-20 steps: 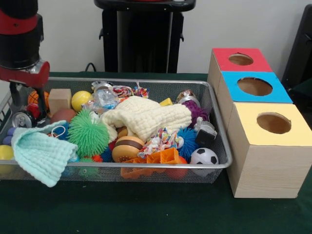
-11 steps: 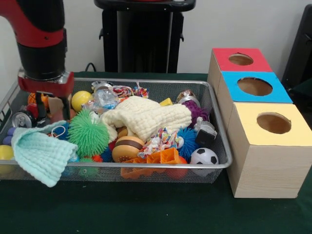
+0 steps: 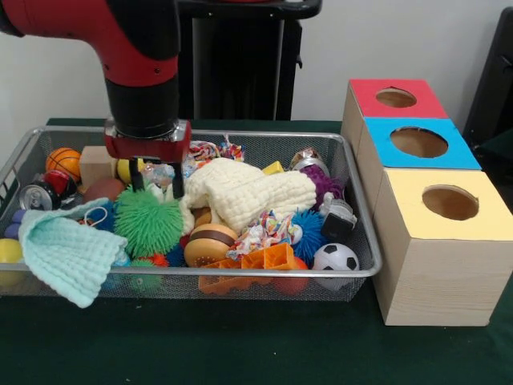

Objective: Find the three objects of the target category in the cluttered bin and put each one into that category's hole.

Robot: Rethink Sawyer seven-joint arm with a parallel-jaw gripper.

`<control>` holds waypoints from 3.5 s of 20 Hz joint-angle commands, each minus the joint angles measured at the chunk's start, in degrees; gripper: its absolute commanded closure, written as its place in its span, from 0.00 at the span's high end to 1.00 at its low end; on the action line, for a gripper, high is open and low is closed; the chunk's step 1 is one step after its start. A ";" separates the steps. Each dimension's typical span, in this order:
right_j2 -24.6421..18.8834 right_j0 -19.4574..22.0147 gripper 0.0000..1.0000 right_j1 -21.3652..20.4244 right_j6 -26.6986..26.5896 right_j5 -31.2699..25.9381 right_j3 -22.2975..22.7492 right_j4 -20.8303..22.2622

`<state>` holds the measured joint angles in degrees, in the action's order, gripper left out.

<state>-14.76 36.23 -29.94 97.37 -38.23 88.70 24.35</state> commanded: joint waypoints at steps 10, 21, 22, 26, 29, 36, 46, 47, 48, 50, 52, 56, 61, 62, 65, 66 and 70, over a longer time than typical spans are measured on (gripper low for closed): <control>2.00 1.66 1.00 10.73 5.28 3.28 -4.06 -2.61; 1.21 0.72 1.00 14.24 1.24 -4.65 -12.55 -3.11; 1.14 0.58 1.00 13.50 1.23 -5.31 -12.24 -3.39; 1.21 0.09 1.00 10.56 1.52 -6.11 -10.35 -3.55; 0.94 0.19 1.00 6.09 1.65 -7.40 -6.90 -4.23; 1.39 -0.68 1.00 -6.51 1.28 -12.39 0.39 -6.24; 1.01 -0.44 1.00 -5.84 2.51 -9.26 2.45 -6.97; 1.06 -0.48 1.00 -5.17 2.66 -8.77 2.18 -6.87; 1.11 -0.51 1.00 -4.51 2.81 -8.28 1.91 -6.78; 1.37 -0.71 1.00 -3.89 3.56 -7.19 2.31 -6.77; 2.04 -1.38 1.00 -4.18 5.00 -7.30 2.85 -7.01; 2.87 -1.91 1.00 -3.99 6.24 -8.19 2.96 -7.59; 3.79 -2.27 1.00 -3.42 7.85 -7.73 4.14 -8.65; 3.88 -2.28 1.00 -3.39 8.06 -7.18 4.64 -8.84; 4.24 -2.45 1.00 -3.42 8.58 -5.57 6.26 -8.97; 4.31 -2.46 1.00 -3.50 8.69 -5.54 6.65 -9.21; 4.84 -2.68 1.00 -4.91 9.07 -4.50 9.49 -9.88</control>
<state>-10.73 33.98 -35.85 97.37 -45.03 89.78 16.27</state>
